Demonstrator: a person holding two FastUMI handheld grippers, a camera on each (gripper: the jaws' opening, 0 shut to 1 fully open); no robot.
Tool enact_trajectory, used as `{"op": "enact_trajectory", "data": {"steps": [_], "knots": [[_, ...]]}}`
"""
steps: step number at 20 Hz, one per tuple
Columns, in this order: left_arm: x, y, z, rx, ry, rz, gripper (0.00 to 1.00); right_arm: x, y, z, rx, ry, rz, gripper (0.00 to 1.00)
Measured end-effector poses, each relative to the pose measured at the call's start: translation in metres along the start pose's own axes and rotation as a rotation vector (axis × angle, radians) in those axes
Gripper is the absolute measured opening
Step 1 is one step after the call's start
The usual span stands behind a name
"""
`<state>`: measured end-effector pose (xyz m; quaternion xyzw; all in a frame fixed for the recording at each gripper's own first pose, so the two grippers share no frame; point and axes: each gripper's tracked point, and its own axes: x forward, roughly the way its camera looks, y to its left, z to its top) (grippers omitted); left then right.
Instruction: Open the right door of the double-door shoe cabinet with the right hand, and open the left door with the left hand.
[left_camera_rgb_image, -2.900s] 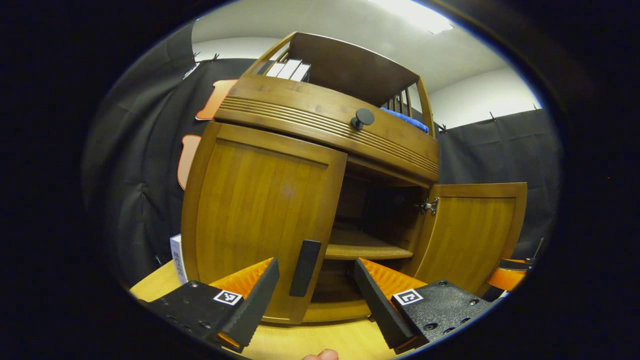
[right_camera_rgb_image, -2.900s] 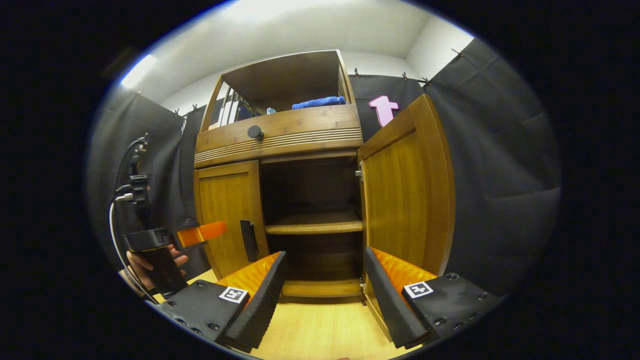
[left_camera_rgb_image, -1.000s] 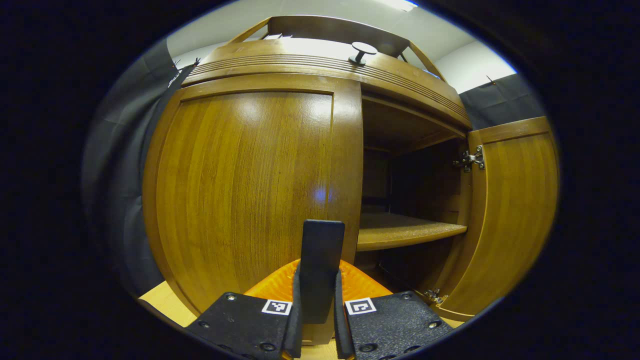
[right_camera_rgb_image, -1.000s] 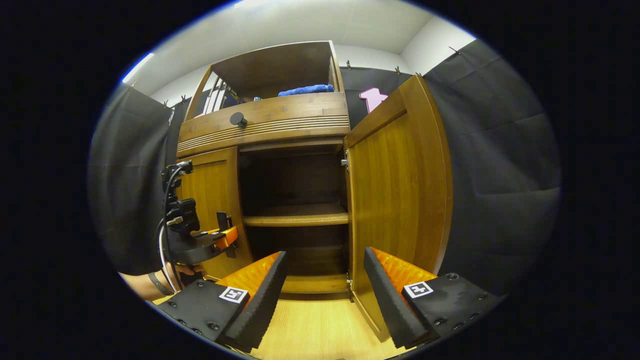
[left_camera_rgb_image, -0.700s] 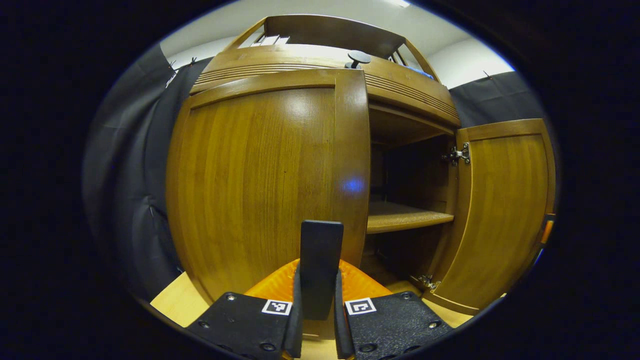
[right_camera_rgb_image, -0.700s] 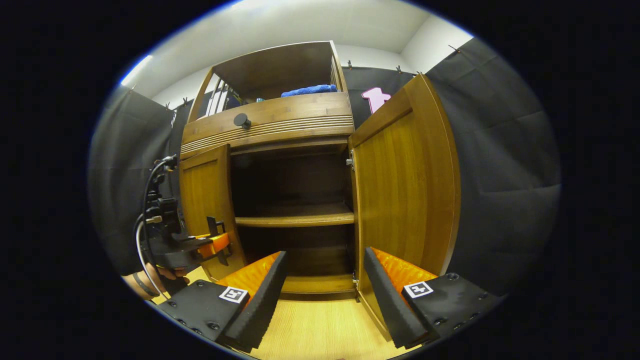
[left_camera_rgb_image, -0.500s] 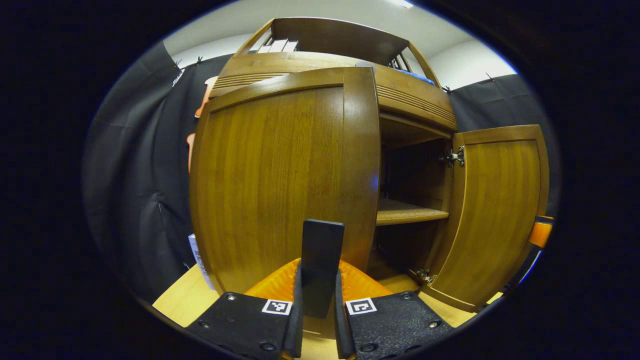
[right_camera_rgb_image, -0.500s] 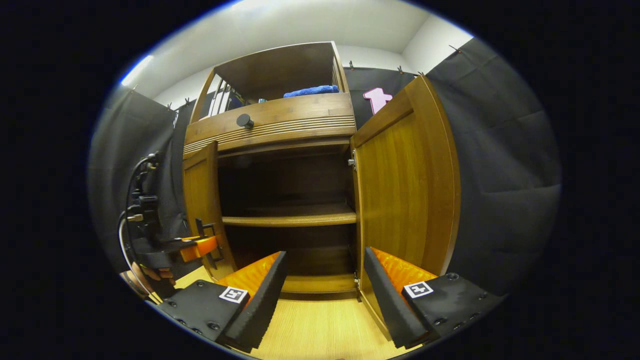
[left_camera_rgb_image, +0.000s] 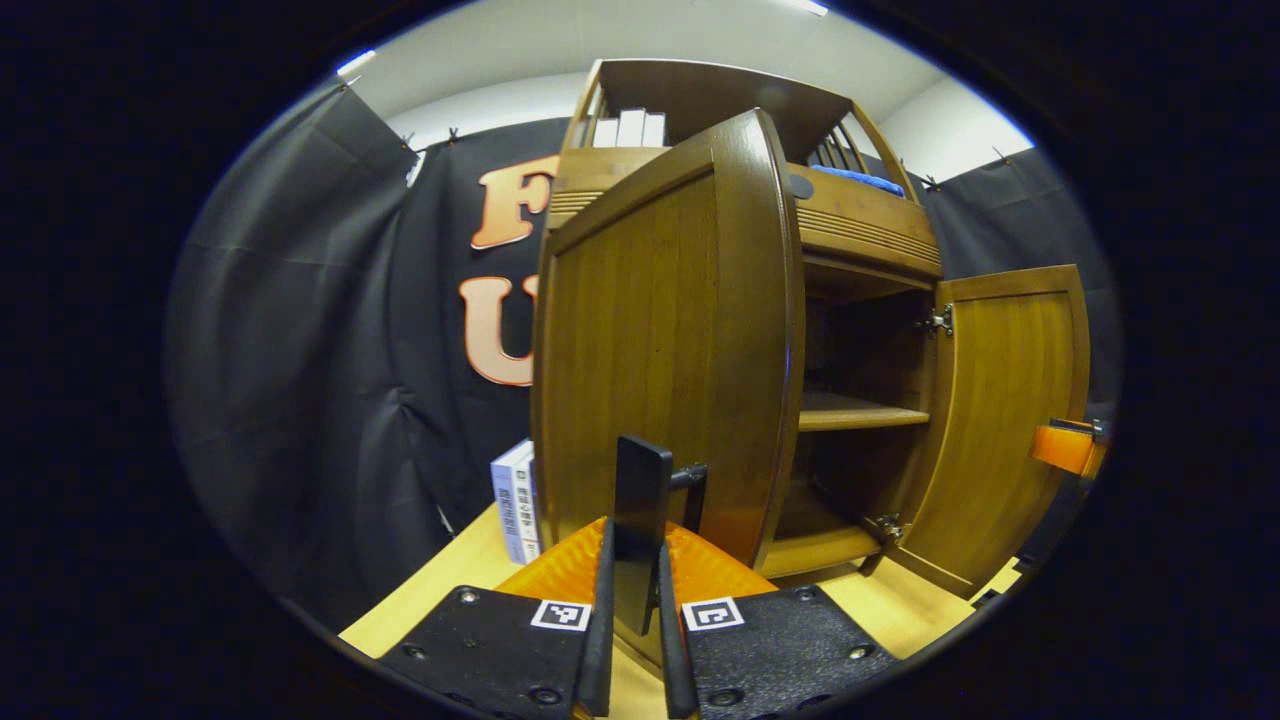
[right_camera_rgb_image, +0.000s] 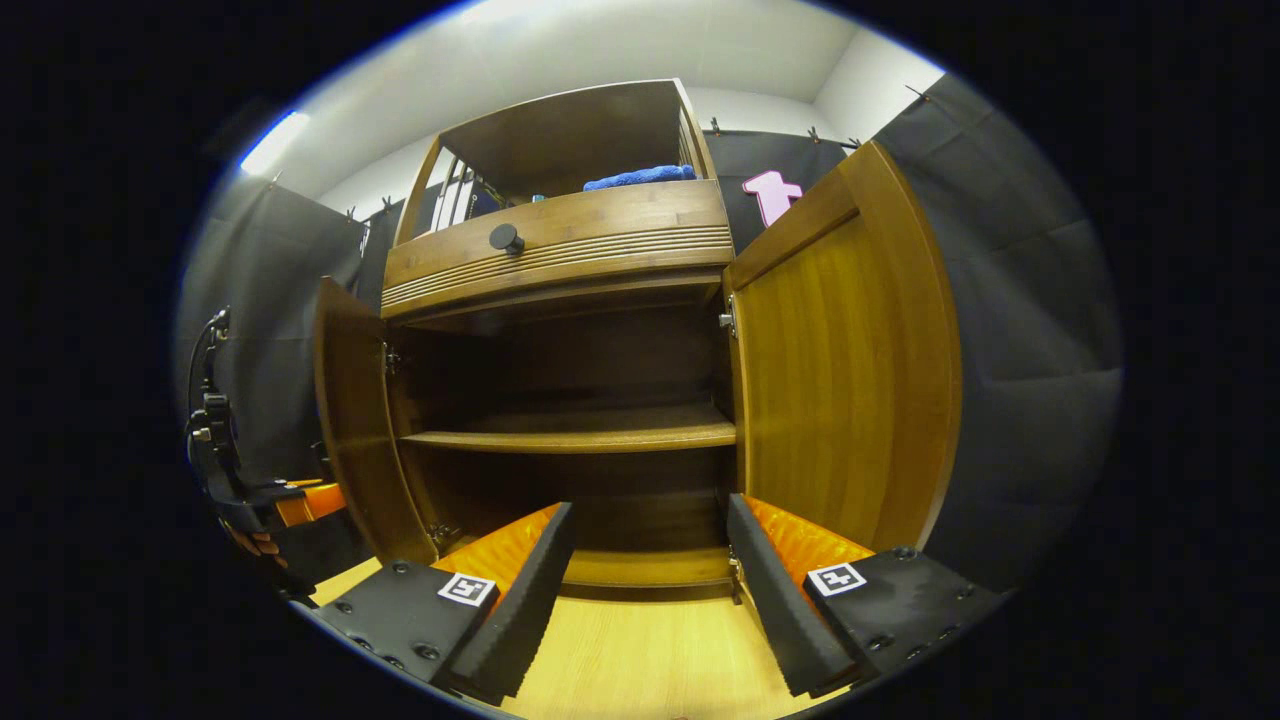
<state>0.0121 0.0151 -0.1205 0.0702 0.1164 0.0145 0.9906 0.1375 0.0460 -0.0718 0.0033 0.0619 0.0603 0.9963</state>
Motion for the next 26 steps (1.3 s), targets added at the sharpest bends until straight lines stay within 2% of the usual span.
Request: {"op": "enact_trajectory", "data": {"steps": [2, 3, 6, 9, 10, 11, 12, 13, 15, 16, 17, 18, 21, 25, 26], "knots": [[-0.007, 0.023, 0.000, -0.010, -0.007, 0.037, 0.19, 0.002, 0.004, -0.001, 0.005, -0.003, 0.004, 0.89], [-0.010, 0.034, 0.001, -0.020, -0.013, 0.053, 0.12, 0.003, 0.004, -0.001, 0.006, -0.006, 0.003, 0.89], [-0.014, 0.062, 0.004, -0.068, -0.035, 0.077, 0.11, 0.006, 0.004, 0.000, 0.001, -0.011, -0.012, 0.89], [-0.014, 0.086, 0.009, -0.047, -0.064, 0.046, 0.12, 0.008, 0.003, 0.004, -0.008, -0.017, -0.029, 0.89], [-0.014, 0.092, 0.009, -0.025, -0.061, 0.023, 0.04, 0.008, 0.004, 0.004, -0.006, -0.020, -0.029, 0.98], [-0.013, 0.098, 0.011, -0.002, -0.056, 0.002, 0.05, 0.008, 0.005, 0.004, -0.004, -0.021, -0.029, 0.98], [-0.012, 0.101, 0.010, 0.016, -0.052, -0.024, 0.00, 0.008, 0.005, 0.003, -0.003, -0.020, -0.030, 1.00], [-0.011, 0.101, 0.011, 0.032, -0.045, -0.054, 0.00, 0.009, 0.004, 0.002, -0.001, -0.017, -0.033, 0.98], [-0.006, 0.102, 0.014, 0.027, -0.050, -0.113, 0.08, 0.009, 0.003, 0.000, 0.003, -0.013, -0.042, 0.98], [-0.002, 0.103, 0.016, 0.013, -0.061, -0.138, 0.08, 0.009, 0.002, 0.000, 0.006, -0.012, -0.047, 0.94], [-0.002, 0.104, 0.016, 0.005, -0.065, -0.163, 0.11, 0.008, 0.002, 0.000, 0.010, -0.013, -0.051, 0.98], [-0.003, 0.104, 0.017, 0.012, -0.073, -0.179, 0.12, 0.007, 0.002, 0.001, 0.013, -0.016, -0.055, 0.98], [-0.004, 0.107, 0.016, 0.049, -0.079, -0.174, 0.10, 0.006, -0.003, 0.002, 0.015, -0.024, -0.072, 0.98], [-0.013, 0.108, 0.009, 0.094, -0.060, -0.161, 0.12, 0.008, -0.002, 0.005, 0.009, -0.030, -0.070, 0.98], [-0.019, 0.108, 0.004, 0.090, -0.039, -0.163, 0.12, 0.009, -0.001, 0.006, 0.005, -0.031, -0.065, 0.94]]}}
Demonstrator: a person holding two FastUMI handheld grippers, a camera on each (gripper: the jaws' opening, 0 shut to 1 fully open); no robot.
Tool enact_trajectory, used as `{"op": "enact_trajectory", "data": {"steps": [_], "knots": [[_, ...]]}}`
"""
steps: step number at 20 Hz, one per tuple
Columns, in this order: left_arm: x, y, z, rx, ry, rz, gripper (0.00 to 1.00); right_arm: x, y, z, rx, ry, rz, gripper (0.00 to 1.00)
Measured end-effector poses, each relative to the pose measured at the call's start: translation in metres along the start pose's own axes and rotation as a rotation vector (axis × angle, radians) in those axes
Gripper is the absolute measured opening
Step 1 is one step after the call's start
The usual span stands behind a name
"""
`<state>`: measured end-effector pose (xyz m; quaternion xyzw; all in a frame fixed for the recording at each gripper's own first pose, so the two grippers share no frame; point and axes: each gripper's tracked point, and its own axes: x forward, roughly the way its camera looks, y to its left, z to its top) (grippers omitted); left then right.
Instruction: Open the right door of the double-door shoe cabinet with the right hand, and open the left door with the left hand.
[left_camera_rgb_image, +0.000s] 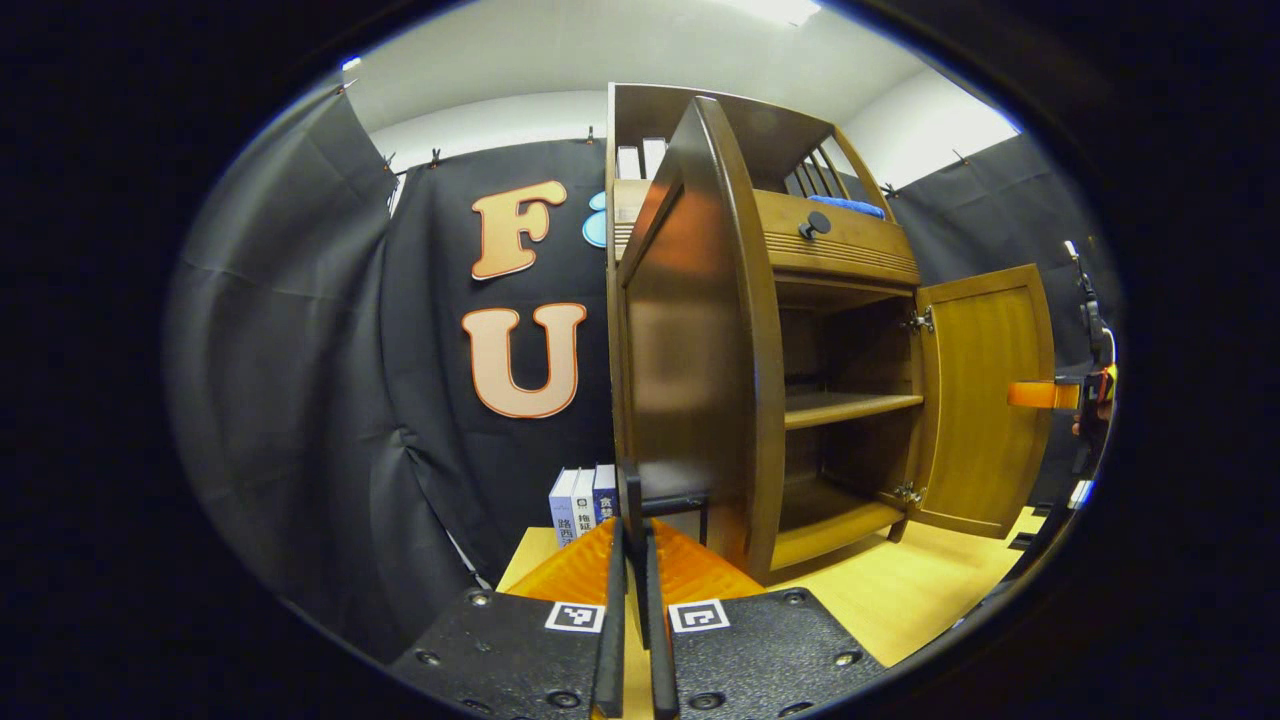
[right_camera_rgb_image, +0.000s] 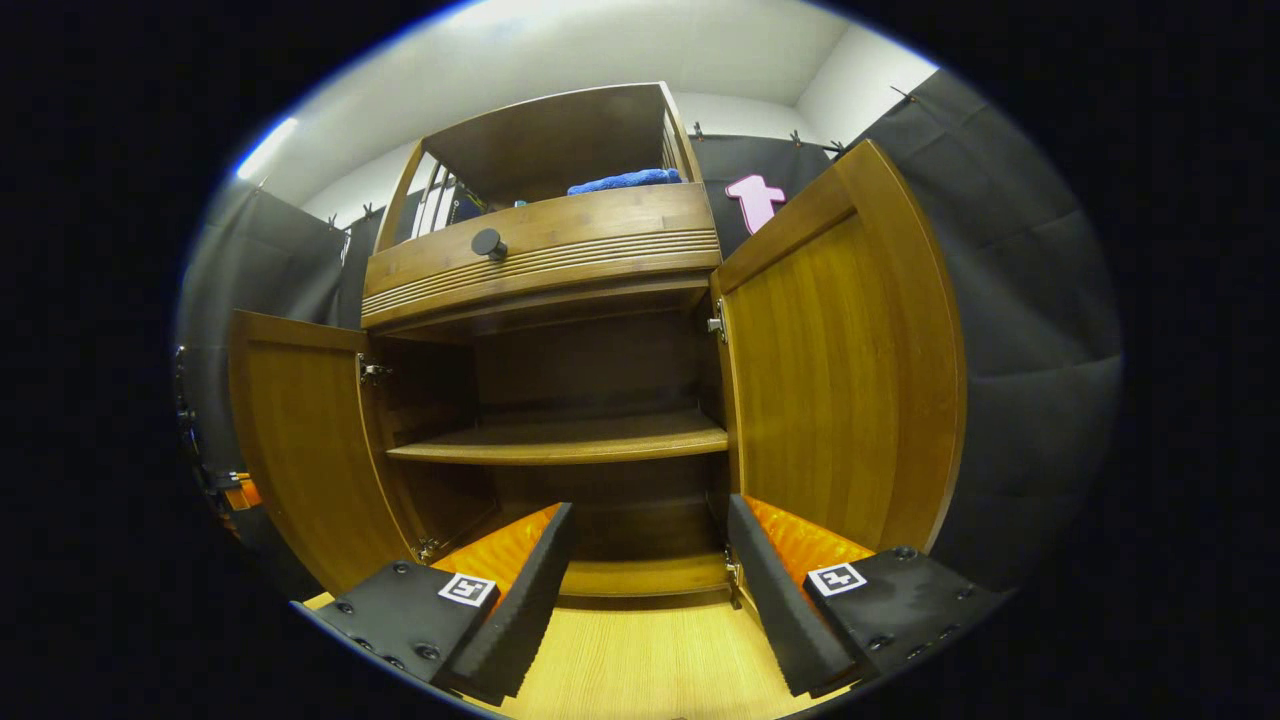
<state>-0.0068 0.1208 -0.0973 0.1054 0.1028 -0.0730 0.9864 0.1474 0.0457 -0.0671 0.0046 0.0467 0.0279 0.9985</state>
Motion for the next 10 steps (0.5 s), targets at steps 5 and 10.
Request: {"op": "enact_trajectory", "data": {"steps": [5, 10], "knots": [[-0.059, -0.002, 0.009, -0.028, -0.001, 0.088, 0.13, 0.010, 0.009, 0.001, 0.005, 0.002, 0.052, 0.95], [-0.073, -0.039, 0.060, -0.037, -0.077, 0.136, 0.12, 0.011, 0.022, -0.003, 0.022, 0.020, 0.111, 0.98]]}}
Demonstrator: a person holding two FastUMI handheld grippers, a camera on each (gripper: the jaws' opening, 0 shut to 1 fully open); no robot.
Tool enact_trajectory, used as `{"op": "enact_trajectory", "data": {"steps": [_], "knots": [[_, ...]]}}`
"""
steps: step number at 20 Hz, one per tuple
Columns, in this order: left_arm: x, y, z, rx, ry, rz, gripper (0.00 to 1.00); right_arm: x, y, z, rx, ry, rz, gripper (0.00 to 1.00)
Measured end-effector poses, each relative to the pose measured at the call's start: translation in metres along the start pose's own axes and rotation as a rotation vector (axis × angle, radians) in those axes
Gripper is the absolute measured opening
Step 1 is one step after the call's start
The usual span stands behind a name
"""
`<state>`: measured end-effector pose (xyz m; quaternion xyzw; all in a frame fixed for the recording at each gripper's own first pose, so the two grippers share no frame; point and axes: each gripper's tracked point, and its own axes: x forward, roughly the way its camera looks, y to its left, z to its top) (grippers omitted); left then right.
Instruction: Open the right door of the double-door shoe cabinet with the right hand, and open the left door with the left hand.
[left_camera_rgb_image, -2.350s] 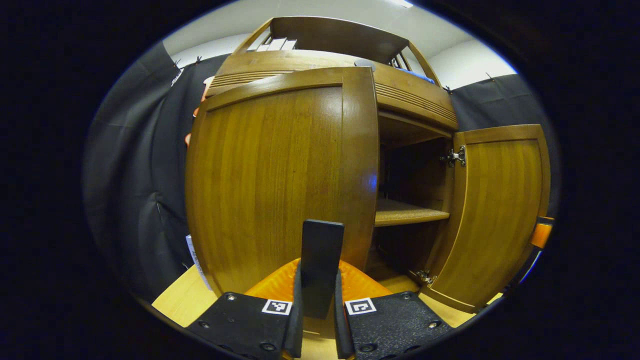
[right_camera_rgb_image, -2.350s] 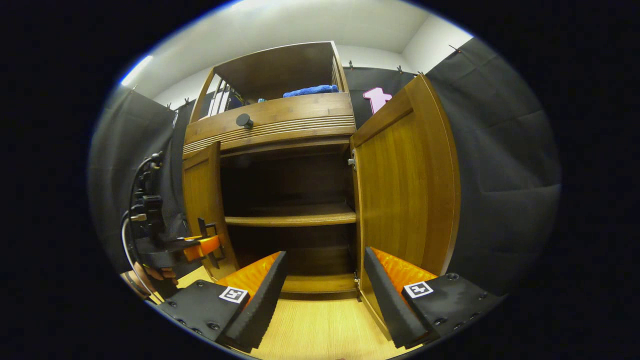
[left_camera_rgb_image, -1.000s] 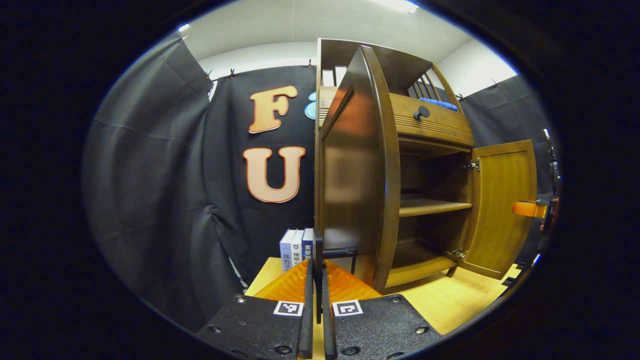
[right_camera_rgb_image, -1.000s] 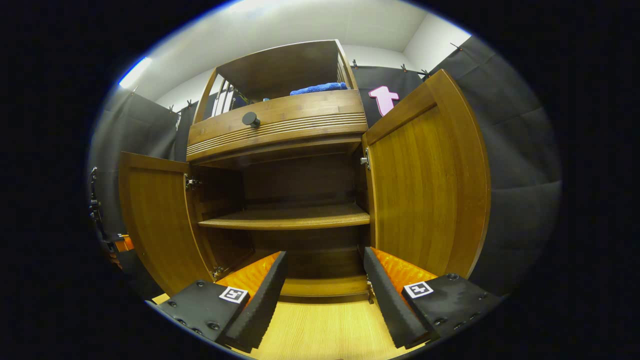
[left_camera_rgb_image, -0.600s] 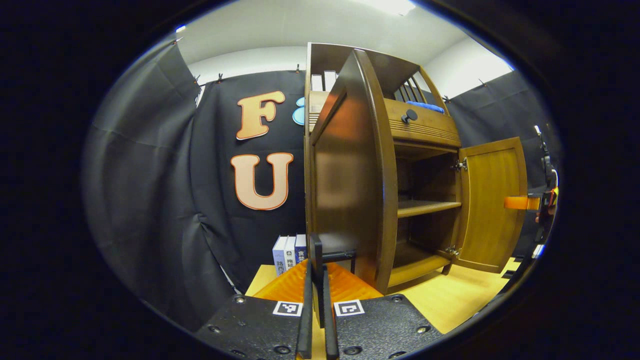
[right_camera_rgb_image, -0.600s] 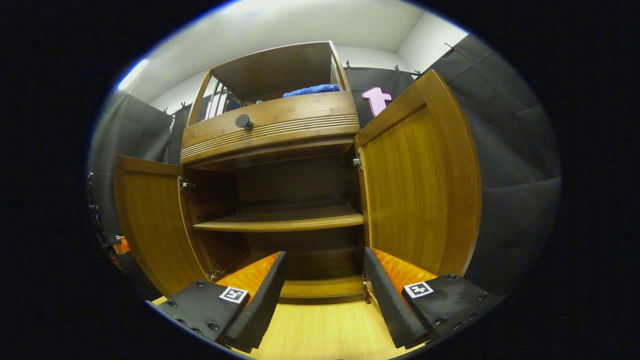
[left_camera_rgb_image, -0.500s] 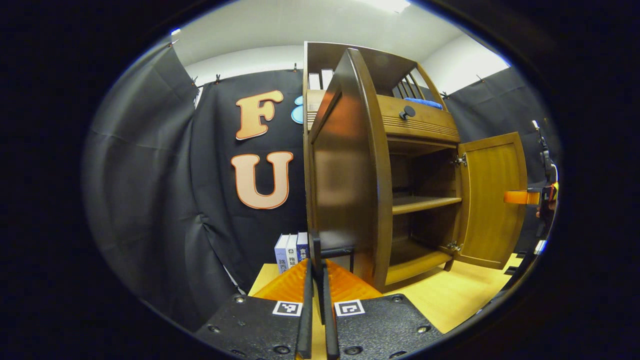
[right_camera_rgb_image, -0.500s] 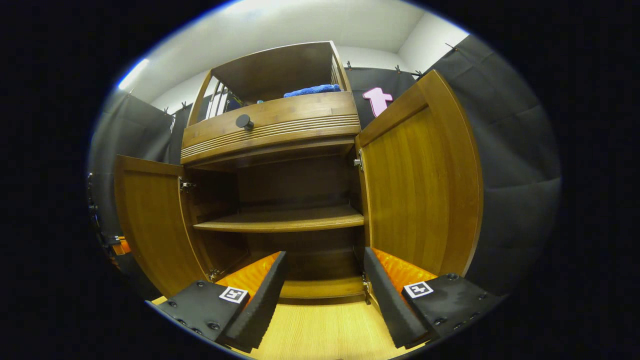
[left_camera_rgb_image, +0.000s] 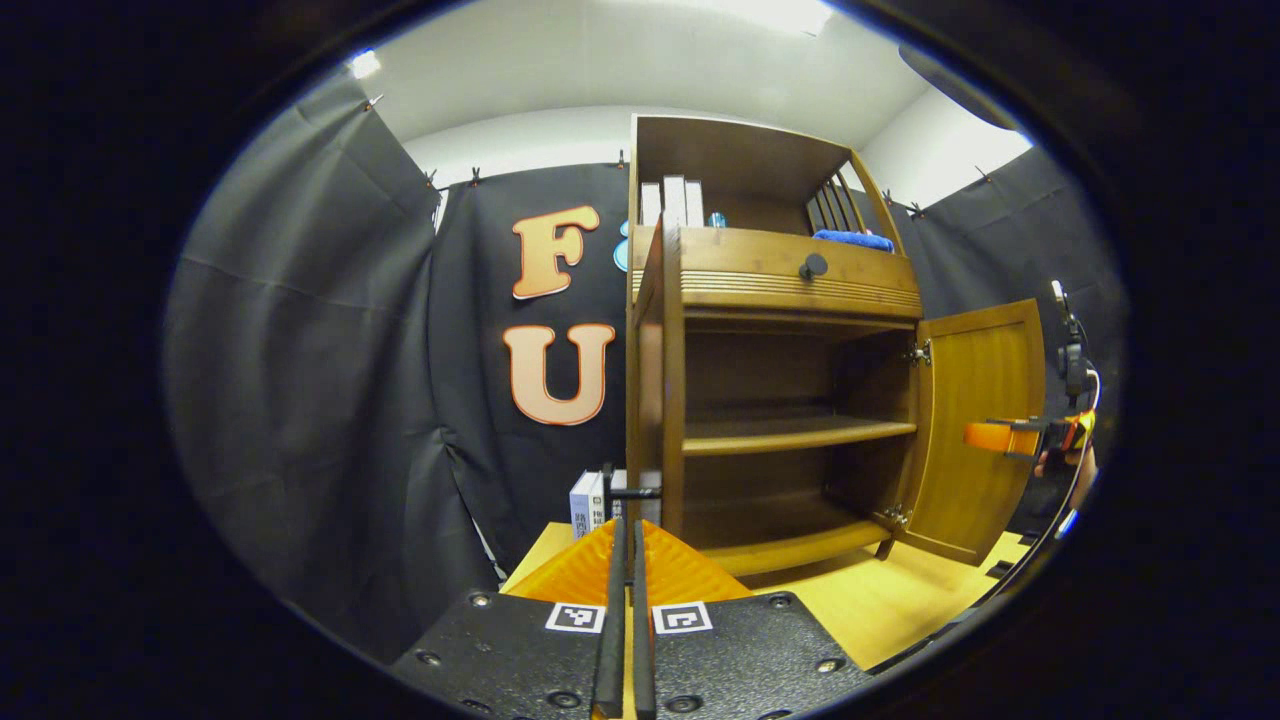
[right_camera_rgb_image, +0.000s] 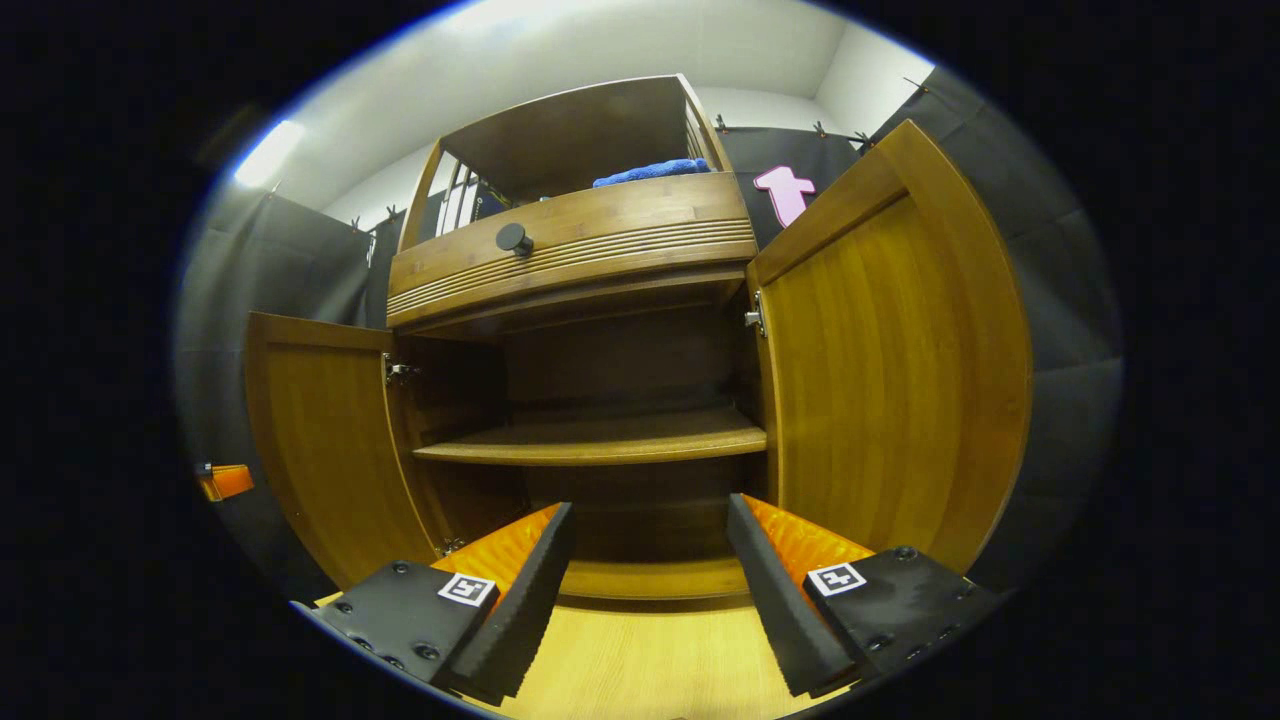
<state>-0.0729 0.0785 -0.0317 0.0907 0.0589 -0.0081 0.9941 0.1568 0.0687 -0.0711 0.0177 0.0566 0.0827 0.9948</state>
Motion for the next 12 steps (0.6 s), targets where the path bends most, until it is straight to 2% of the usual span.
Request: {"op": "enact_trajectory", "data": {"steps": [1, 2, 4, 5, 6, 7, 8, 9, 12], "knots": [[0.004, -0.012, 0.005, -0.008, -0.008, -0.002, 0.05, -0.001, 0.001, 0.001, -0.001, -0.002, 0.005, 0.89], [0.010, -0.026, 0.010, -0.031, -0.018, -0.012, 0.04, -0.002, 0.002, 0.001, -0.004, -0.004, 0.007, 0.89], [0.023, -0.054, 0.014, -0.083, -0.028, -0.036, 0.04, -0.008, -0.002, 0.004, -0.011, -0.012, -0.005, 1.00], [0.030, -0.064, 0.017, -0.095, -0.036, -0.042, 0.05, -0.011, -0.005, 0.005, -0.016, -0.016, -0.018, 0.98], [0.038, -0.073, 0.018, -0.103, -0.036, -0.048, 0.00, -0.015, -0.009, 0.007, -0.022, -0.022, -0.031, 0.98], [0.047, -0.084, 0.017, -0.117, -0.029, -0.058, 0.05, -0.019, -0.012, 0.009, -0.026, -0.027, -0.043, 0.98], [0.056, -0.093, 0.014, -0.135, -0.014, -0.066, 0.05, -0.023, -0.014, 0.009, -0.030, -0.030, -0.054, 0.89], [0.065, -0.101, 0.010, -0.159, 0.000, -0.072, 0.05, -0.027, -0.018, 0.009, -0.032, -0.031, -0.067, 0.98], [0.085, -0.114, -0.001, -0.198, 0.018, -0.072, 0.06, -0.037, -0.028, 0.012, -0.027, -0.038, -0.105, 0.98]]}}
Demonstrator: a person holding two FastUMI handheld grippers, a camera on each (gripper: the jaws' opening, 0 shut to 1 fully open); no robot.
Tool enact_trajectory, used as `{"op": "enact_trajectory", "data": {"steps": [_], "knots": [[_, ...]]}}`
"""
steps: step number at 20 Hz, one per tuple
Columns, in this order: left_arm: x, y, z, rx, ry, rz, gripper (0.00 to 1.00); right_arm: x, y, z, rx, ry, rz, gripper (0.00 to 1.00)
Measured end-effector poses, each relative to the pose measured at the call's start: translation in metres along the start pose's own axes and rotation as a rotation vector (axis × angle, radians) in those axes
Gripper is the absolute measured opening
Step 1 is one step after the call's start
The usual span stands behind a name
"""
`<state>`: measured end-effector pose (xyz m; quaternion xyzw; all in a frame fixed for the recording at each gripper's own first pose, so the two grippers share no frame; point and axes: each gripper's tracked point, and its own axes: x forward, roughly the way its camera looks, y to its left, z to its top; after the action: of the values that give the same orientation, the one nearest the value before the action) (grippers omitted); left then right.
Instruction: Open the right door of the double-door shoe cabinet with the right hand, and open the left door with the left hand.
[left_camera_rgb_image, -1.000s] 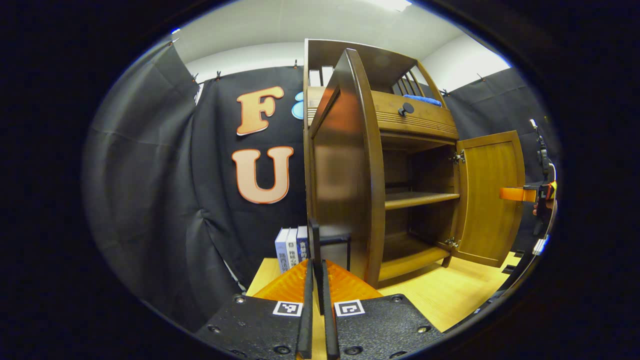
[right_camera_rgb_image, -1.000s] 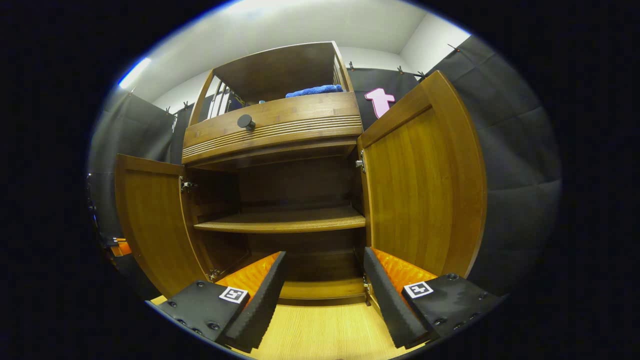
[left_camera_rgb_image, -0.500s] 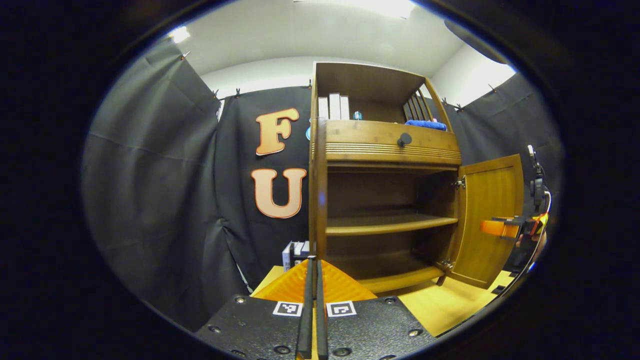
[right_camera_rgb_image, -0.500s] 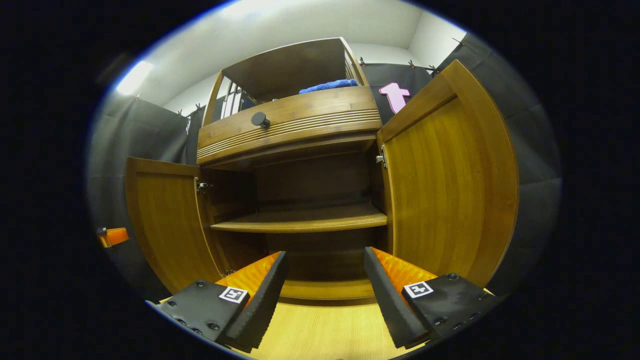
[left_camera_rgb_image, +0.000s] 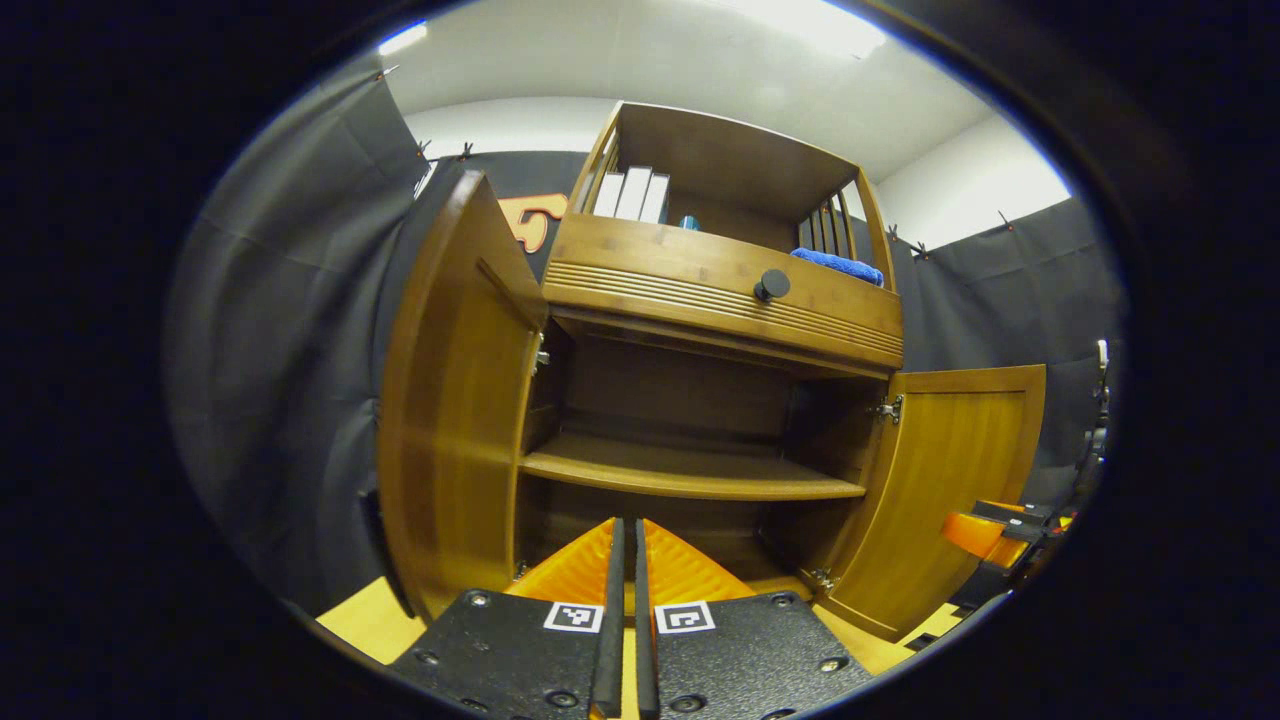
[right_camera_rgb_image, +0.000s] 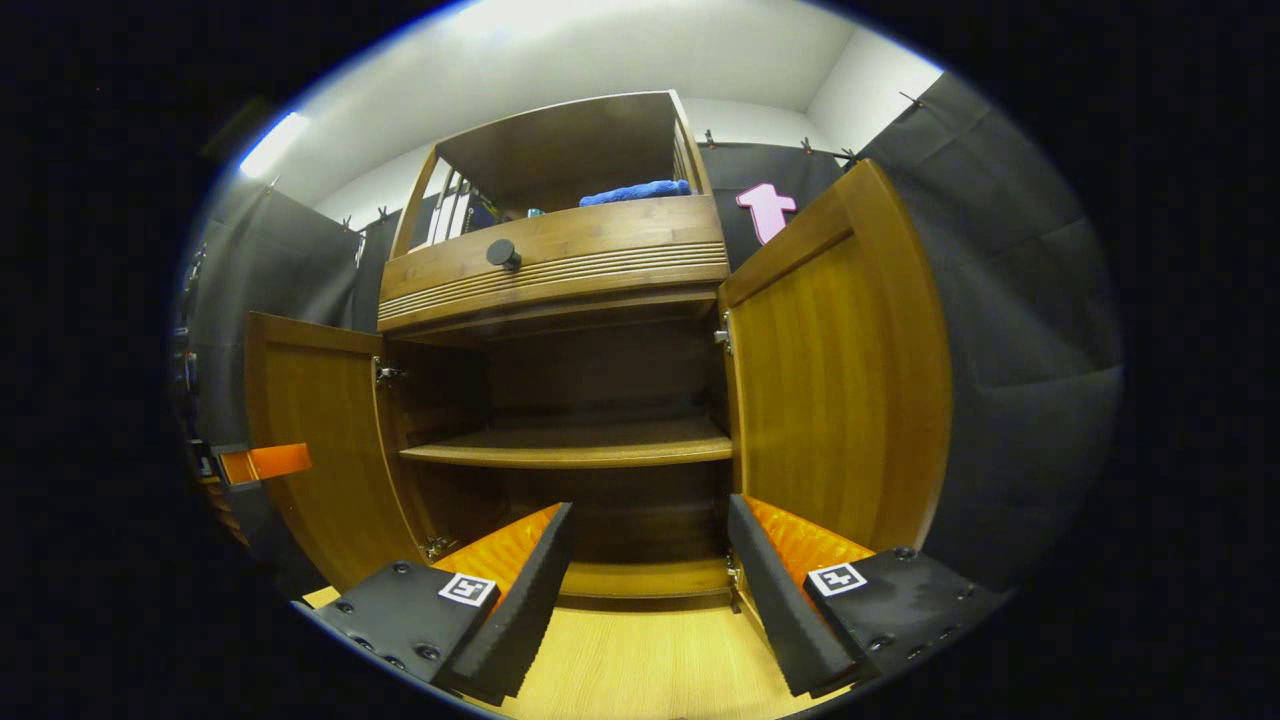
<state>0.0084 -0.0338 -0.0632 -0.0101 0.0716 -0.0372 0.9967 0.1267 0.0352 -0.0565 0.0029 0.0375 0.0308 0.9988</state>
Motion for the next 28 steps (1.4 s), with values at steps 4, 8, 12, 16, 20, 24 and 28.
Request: {"op": "enact_trajectory", "data": {"steps": [4, 8, 12, 16, 20, 24, 28], "knots": [[0.012, 0.015, -0.010, 0.093, -0.037, 0.128, 0.00, -0.007, -0.015, -0.001, 0.015, -0.003, -0.052, 0.98], [0.020, -0.002, -0.035, 0.016, 0.000, 0.071, 0.26, -0.007, -0.026, -0.003, 0.038, 0.001, -0.090, 0.98], [0.023, 0.005, -0.041, -0.025, 0.018, 0.059, 0.52, -0.004, -0.034, 0.000, 0.045, -0.003, -0.113, 0.98], [0.024, 0.018, -0.038, -0.007, 0.005, 0.093, 0.84, 0.001, -0.034, -0.001, 0.039, 0.001, -0.114, 1.00], [0.027, 0.020, -0.030, 0.008, -0.016, 0.102, 0.95, 0.006, -0.026, -0.001, 0.034, 0.002, -0.098, 0.98], [0.029, 0.020, -0.026, 0.038, -0.025, 0.099, 0.96, 0.009, -0.021, 0.000, 0.026, -0.003, -0.090, 0.98], [0.029, 0.019, -0.022, 0.047, -0.034, 0.096, 0.98, 0.011, -0.019, -0.002, 0.032, 0.004, -0.086, 0.98]]}}
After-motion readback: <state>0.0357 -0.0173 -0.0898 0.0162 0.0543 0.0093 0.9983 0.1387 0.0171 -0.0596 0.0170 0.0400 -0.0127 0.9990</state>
